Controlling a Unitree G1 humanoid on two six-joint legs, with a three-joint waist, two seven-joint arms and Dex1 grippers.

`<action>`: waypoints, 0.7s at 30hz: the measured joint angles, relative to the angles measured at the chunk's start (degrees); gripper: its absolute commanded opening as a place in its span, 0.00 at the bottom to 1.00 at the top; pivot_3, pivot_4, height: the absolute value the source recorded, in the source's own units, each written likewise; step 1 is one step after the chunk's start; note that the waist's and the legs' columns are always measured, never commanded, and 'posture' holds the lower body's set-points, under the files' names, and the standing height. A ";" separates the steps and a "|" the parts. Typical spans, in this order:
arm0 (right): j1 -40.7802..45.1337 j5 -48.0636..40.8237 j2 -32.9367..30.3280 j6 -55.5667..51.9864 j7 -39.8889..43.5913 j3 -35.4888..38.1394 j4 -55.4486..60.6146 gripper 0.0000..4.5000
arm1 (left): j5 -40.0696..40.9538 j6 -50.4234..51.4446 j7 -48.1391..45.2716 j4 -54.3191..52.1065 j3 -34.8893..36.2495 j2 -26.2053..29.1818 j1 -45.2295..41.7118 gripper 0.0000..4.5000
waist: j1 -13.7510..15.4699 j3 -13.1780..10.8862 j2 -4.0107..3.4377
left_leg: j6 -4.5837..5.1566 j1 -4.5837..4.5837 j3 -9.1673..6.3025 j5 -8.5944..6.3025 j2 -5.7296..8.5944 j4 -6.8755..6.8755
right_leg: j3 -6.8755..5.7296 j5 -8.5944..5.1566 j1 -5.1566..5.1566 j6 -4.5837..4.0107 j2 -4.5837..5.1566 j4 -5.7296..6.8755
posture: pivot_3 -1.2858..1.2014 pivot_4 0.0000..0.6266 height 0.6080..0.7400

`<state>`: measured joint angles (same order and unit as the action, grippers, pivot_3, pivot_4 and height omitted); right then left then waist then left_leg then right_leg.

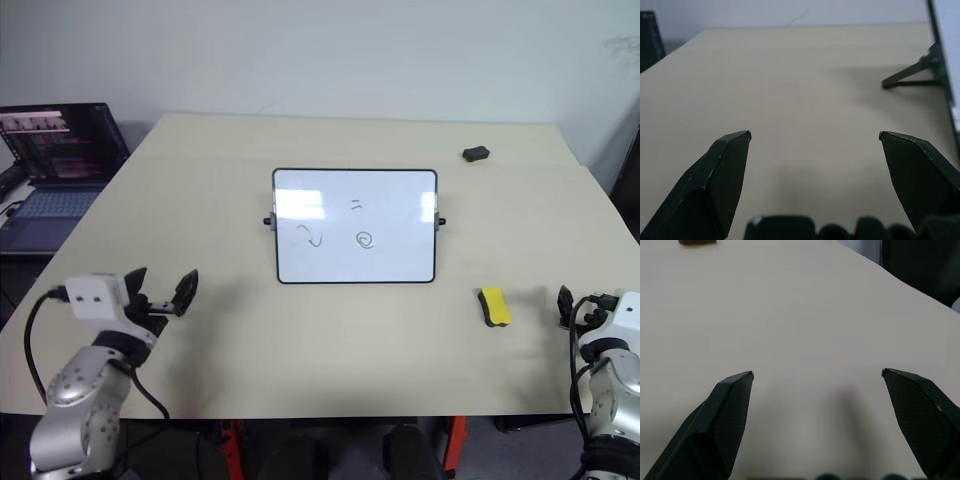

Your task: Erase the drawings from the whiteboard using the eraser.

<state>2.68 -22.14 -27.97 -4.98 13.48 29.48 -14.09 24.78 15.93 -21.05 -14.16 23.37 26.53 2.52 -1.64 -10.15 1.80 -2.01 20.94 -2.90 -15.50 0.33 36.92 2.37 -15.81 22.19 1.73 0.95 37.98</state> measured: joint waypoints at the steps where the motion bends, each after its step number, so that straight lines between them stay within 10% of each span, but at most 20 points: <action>1: -1.23 -0.23 0.82 -1.31 -1.03 0.16 3.64 0.99 | 1.63 0.48 -2.12 0.14 0.49 1.75 -1.09 1.00 | 0.07 -0.01 -0.02 | 0.00 0.03 -0.04 0.00 -0.02 0.00 | -0.04 0.00 0.03 0.00 -0.01 0.00 | 0.52 0.24 1.00; 10: -9.64 -8.82 5.01 -19.52 -2.47 -7.63 36.01 0.99 | 11.77 10.31 -22.87 2.18 -7.57 13.95 -19.16 1.00 | -0.25 -0.16 -0.26 | -0.01 0.18 -0.04 -0.01 0.04 -0.03 | -0.03 0.00 0.13 -0.02 0.01 -0.03 | 0.52 0.24 1.00; 21: -7.64 -15.57 1.55 -36.06 -6.66 -7.68 44.14 0.99 | 10.17 13.50 -45.58 -2.36 -25.20 22.46 -22.96 1.00 | -0.23 -0.28 -0.32 | 0.00 0.19 -0.04 -0.03 0.02 -0.04 | -0.04 -0.07 0.15 0.02 -0.03 -0.07 | 0.52 0.24 1.00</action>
<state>-4.96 -37.71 -26.41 -41.04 6.82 21.80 30.05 34.95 29.43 -66.63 -16.52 -1.83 48.99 -20.44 -1.87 -10.43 1.48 -2.01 21.13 -2.93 -15.54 0.34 36.89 2.33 -15.89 22.35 1.75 0.92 37.91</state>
